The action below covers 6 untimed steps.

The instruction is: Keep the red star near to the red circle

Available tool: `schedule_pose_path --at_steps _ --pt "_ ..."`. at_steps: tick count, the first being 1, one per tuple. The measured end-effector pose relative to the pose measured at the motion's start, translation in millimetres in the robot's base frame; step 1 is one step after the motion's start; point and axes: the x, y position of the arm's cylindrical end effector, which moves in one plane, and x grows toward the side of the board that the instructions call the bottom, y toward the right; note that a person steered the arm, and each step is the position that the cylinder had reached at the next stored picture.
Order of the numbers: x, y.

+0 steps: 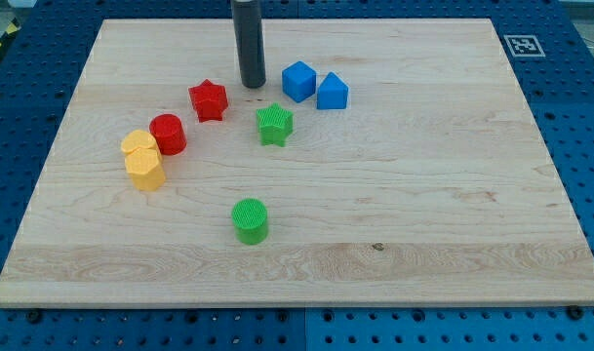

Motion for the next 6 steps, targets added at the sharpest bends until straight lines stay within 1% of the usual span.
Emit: schedule_pose_path --at_steps 3,5,6 --pt "10.6 -86.1" --pt "10.6 -125.0" --pt "-24.0 -126.3"
